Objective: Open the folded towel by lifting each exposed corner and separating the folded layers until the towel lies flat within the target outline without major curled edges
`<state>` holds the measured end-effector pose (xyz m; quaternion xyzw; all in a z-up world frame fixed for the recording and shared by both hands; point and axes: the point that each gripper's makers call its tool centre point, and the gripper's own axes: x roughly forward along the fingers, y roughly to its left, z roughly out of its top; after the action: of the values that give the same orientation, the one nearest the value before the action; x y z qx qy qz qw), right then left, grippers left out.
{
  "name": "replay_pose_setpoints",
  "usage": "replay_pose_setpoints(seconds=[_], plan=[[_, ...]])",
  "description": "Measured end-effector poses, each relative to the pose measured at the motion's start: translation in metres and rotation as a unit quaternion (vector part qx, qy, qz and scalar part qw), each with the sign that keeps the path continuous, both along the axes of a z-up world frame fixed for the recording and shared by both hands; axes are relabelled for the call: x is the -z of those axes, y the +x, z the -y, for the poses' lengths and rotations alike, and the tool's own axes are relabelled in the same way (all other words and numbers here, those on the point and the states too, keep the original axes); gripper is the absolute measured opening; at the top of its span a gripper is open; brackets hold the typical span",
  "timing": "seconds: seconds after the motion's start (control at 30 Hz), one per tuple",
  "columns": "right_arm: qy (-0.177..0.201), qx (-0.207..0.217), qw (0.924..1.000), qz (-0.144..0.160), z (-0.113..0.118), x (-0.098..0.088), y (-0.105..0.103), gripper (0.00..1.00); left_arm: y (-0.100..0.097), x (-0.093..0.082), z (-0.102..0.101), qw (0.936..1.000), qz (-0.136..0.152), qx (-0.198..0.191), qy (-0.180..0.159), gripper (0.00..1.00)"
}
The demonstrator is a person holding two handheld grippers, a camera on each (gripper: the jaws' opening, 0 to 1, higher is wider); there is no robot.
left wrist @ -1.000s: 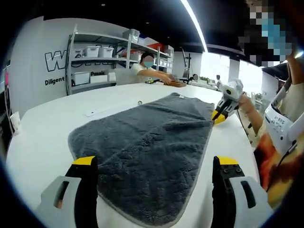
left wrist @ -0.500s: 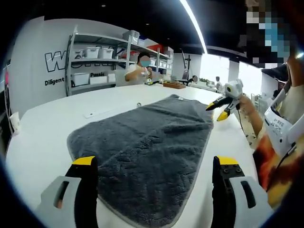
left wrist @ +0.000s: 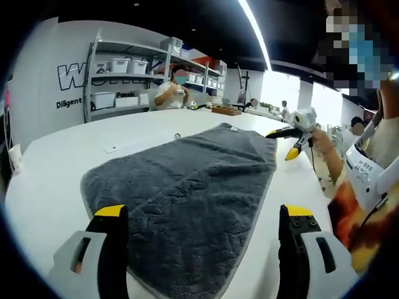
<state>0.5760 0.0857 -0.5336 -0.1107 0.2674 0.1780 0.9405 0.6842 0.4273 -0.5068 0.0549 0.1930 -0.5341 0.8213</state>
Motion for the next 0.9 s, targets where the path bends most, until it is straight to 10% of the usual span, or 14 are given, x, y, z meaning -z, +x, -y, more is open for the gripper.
replay_pose_setpoints(seconds=[0.43, 0.8, 0.9], plan=[[0.013, 0.013, 0.9998, 0.002, 0.004, 0.003, 0.0, 0.99, -0.025, 0.013, 0.044, 0.9972, -0.038, 0.064, -0.011, 0.88], [0.017, 0.014, 0.9998, 0.002, 0.006, 0.005, -0.004, 0.94, -0.028, 0.015, 0.059, 0.9963, -0.048, 0.068, -0.021, 0.26], [0.024, 0.015, 0.9996, 0.007, 0.006, 0.003, -0.004, 0.94, -0.028, 0.022, 0.058, 0.9964, -0.056, 0.063, -0.011, 0.26]])
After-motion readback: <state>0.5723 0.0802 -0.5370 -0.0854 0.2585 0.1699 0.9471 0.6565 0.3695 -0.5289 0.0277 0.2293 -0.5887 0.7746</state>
